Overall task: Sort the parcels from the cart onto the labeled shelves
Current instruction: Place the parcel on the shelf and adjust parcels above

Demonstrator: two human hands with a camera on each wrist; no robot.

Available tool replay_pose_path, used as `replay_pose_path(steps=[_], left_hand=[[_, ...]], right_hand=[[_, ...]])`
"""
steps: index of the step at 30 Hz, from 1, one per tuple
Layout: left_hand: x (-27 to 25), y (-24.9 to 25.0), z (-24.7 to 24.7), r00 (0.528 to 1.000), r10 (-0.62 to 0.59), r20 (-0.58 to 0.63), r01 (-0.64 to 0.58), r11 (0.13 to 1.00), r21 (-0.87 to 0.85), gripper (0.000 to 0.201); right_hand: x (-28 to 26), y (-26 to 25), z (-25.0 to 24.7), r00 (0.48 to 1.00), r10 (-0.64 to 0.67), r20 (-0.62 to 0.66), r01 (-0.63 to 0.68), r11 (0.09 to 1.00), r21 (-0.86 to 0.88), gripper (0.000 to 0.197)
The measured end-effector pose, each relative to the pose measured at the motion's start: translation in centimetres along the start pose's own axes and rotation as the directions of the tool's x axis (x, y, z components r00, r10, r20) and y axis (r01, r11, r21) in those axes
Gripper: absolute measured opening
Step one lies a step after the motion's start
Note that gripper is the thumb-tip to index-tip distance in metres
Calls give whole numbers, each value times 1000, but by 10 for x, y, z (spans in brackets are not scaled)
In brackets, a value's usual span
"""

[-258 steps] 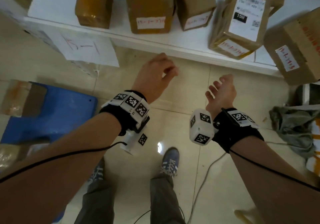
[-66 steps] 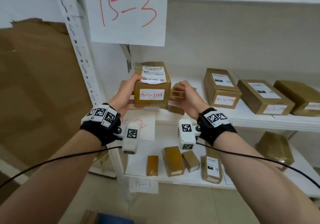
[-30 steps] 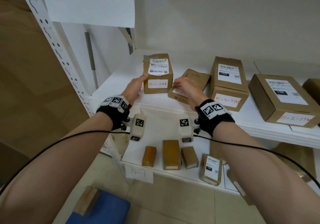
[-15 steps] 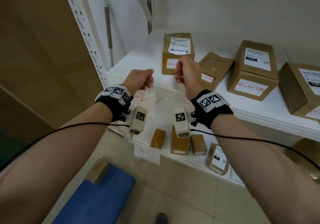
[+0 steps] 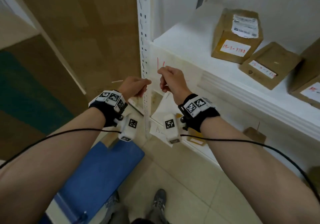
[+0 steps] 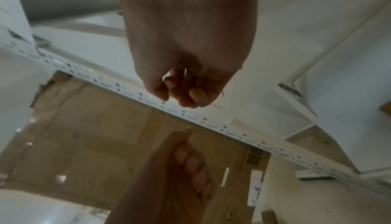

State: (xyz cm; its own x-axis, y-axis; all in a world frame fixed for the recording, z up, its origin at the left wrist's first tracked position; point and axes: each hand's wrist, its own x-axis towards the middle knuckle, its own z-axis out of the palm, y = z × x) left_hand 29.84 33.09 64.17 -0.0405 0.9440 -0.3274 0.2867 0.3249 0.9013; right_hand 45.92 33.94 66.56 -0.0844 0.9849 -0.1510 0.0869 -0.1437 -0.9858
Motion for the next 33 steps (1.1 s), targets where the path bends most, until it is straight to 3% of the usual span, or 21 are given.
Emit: replay_pose_path(steps=[7, 11, 17, 20, 25, 29, 33], left_hand=[[-8, -101, -59, 987, -148, -68, 151, 988, 36, 39], [-10, -171, -88, 960, -275, -48, 277, 960, 42, 39], [-11, -271, -125, 890, -447, 90, 437, 892, 114, 33], [-2, -327, -142, 866, -494, 77, 489, 869, 79, 22], [18, -411, -156, 827, -559, 56, 558, 829, 35, 31], [45, -483, -162, 837, -547, 36, 497, 784, 372, 41], [80, -549, -161, 818, -570, 77, 424, 689, 587, 84]], right_hand=[[6, 61, 79, 971, 200, 131, -185, 975, -121, 40], [6, 108, 123, 942, 313, 120, -286, 938, -197, 38], [13, 181, 195, 896, 435, 84, -407, 883, -233, 40], [20, 221, 230, 869, 485, 94, -440, 846, -300, 39], [38, 293, 277, 793, 604, 86, -558, 775, -298, 29], [56, 371, 309, 714, 697, 70, -656, 700, -283, 21], [67, 452, 330, 635, 770, 62, -736, 627, -254, 24]])
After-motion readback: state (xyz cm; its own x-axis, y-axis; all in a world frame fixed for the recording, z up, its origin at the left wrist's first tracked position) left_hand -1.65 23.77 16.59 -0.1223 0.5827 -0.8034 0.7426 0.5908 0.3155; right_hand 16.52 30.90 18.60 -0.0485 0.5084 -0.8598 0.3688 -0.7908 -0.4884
